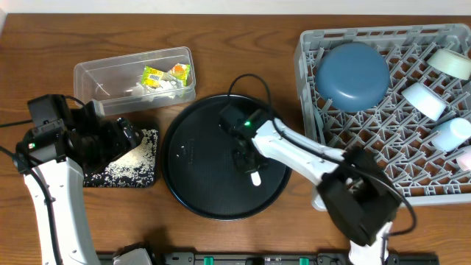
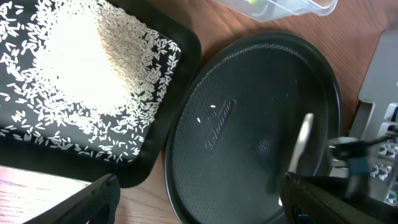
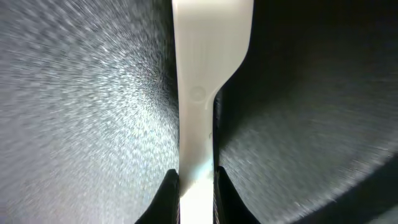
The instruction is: Sort waste into correct bins and load items into the dishwasher rack
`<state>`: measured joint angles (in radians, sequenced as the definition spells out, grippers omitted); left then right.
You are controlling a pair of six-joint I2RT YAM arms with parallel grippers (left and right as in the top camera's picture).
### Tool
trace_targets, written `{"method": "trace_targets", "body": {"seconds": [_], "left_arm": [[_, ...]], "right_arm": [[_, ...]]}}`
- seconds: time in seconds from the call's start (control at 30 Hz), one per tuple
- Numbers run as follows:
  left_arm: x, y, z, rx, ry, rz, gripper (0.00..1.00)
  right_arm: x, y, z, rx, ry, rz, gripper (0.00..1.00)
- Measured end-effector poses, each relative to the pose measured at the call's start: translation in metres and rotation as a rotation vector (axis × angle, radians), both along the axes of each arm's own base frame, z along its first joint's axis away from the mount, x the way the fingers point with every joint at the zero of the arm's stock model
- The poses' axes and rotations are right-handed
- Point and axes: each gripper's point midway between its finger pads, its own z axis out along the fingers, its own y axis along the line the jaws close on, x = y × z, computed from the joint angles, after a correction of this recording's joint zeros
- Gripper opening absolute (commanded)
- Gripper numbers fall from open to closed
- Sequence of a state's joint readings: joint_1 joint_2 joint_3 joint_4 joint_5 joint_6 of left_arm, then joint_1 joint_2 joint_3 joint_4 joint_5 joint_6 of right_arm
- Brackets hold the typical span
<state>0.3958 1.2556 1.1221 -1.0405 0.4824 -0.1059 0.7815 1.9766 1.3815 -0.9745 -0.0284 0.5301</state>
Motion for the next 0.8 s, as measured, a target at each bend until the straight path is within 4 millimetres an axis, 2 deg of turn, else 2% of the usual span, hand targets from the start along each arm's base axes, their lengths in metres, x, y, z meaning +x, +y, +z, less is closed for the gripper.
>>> {"method": "trace_targets", "body": {"seconds": [0.2,0.37,0.57,0.7,0.8], "left_arm": [[0.0,0.0,0.0,0.0,0.0,0.0,0.83],[0.0,0.0,0.0,0.0,0.001,0.0,0.83],[0.0,0.0,0.0,0.0,0.0,0.0,0.83],[0.0,0.0,0.0,0.0,0.001,0.0,0.83],[0.0,0.0,0.0,0.0,0.0,0.0,0.83]], "right_arm": [[0.009,-0.005,0.039,0.045,-0.085,-0.009,0.01],[0.014,-0.026,0.064,0.041,-0.119,-0.033,0.01],[0.038,-0.075,0.115,0.083,-0.235,-0.099,0.02],[0.051,-0.119,0.145,0.094,-0.31,-0.158,0.02],[0.055,-0.135,0.15,0.089,-0.32,-0.171,0.04]]}}
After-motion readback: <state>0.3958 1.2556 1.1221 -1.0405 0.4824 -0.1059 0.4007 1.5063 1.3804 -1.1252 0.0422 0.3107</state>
